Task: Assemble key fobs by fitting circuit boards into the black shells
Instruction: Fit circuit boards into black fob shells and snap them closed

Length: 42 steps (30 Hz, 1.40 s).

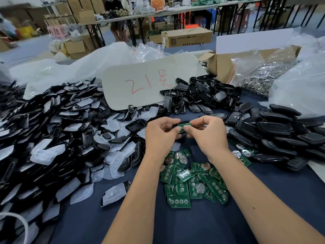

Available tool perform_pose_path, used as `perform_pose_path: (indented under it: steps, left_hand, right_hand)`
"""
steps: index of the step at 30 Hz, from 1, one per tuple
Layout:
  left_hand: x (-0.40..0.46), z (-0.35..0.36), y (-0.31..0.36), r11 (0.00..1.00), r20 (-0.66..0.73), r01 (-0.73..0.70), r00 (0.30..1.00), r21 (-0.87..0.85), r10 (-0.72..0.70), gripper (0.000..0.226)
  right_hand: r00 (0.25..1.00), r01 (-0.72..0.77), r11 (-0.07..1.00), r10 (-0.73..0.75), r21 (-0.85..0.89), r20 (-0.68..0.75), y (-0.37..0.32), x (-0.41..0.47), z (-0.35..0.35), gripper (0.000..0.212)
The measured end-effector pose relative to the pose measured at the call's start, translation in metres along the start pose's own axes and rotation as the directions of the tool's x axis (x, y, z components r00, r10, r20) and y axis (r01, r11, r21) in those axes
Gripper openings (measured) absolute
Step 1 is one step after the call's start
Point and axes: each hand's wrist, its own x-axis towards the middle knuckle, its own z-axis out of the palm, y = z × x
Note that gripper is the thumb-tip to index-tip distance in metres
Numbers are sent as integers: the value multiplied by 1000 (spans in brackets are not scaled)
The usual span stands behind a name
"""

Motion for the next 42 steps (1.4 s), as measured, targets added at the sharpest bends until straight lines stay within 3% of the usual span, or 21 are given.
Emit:
perform_pose_path:
  steps: [8, 10, 14, 21, 25, 28, 31, 33, 36, 40, 42]
  left_hand:
    - [-2, -3, 3, 997, 13, 34, 999, -64, -33, 22]
    - [-1, -6, 4, 995, 15, 41, 999, -88, -39, 23]
    - [-2, -8, 7, 988, -5, 14, 1000, -155, -15, 23]
    - [-1, -15, 17, 935, -131, -10, 991, -354, -39, 14]
    - [3, -45, 27, 921, -271, -36, 959, -388, -76, 13]
    - [1, -85, 36, 959, -368, -72, 929, -274, -35, 17]
    - [-2, -134, 47, 999, -559, -44, 828, 16, 45, 18]
    - [-5, -170, 52, 977, -659, 44, 744, 209, 108, 15]
    - [-12, -210, 56, 938, -732, 137, 664, 319, 152, 20]
    - [-9, -232, 58, 878, -727, 246, 670, 410, 152, 35]
    - [-6, -234, 60, 830, -702, 276, 689, 484, 180, 39]
  right_hand:
    - [994, 65, 990, -76, -126, -84, 0, -4, -1, 34]
    - [997, 73, 996, -73, -43, 4, -1, -3, -4, 23]
    - [982, -41, 948, -21, 317, 189, -5, 1, -6, 10]
    - [989, 41, 915, -93, 402, 111, -29, -2, 24, 8]
    - [973, 56, 908, -143, 416, 182, -51, -8, 62, 10]
    - [932, 94, 942, -197, 322, 303, -67, -12, 90, 4]
    - [893, 217, 964, -260, 155, 368, -79, -14, 121, 8]
    - [837, 399, 917, -355, -21, 418, -87, -17, 145, 10]
    - [722, 612, 771, -454, -177, 522, -99, -21, 178, 4]
    - [701, 666, 706, -483, -241, 524, -115, -20, 215, 11]
    - [645, 724, 650, -521, -229, 559, -125, -17, 227, 16]
